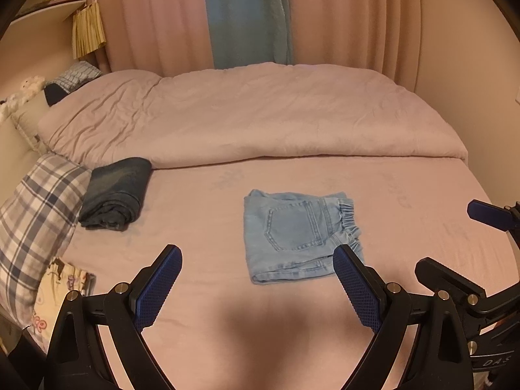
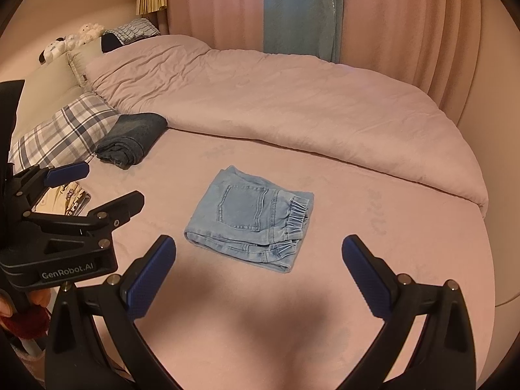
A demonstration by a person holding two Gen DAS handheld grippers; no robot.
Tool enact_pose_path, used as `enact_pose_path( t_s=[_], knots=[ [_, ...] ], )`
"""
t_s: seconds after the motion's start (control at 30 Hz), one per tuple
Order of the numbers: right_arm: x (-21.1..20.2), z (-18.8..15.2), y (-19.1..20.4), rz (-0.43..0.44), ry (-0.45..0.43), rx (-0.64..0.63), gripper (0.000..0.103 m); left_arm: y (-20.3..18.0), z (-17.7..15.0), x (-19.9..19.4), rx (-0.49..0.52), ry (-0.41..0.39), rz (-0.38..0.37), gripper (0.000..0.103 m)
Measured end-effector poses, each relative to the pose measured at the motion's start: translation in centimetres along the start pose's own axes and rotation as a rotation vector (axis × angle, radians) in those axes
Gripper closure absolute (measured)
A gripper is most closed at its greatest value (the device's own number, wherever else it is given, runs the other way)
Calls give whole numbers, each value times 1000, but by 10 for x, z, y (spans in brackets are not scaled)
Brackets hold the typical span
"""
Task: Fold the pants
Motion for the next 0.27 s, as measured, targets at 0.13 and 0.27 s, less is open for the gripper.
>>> enact_pose_path(
  t_s=[0.13,0.27],
  knots=[
    [1,0,0,1,4,1,0,-1,-1,1,-5,5,-9,9],
    [2,0,-1,2,4,0,0,-2,-1,1,-6,8,-11,9]
  ],
)
Point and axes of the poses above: each gripper's, at about its wrist camera, not at the fingertips, and x roughly the way its jaws point, y to its left, z to its top, the point moved 1 cm from there along x, roughly the way its jaws point, and after that the axes turned 1 degree about y, right-handed, at the moved point
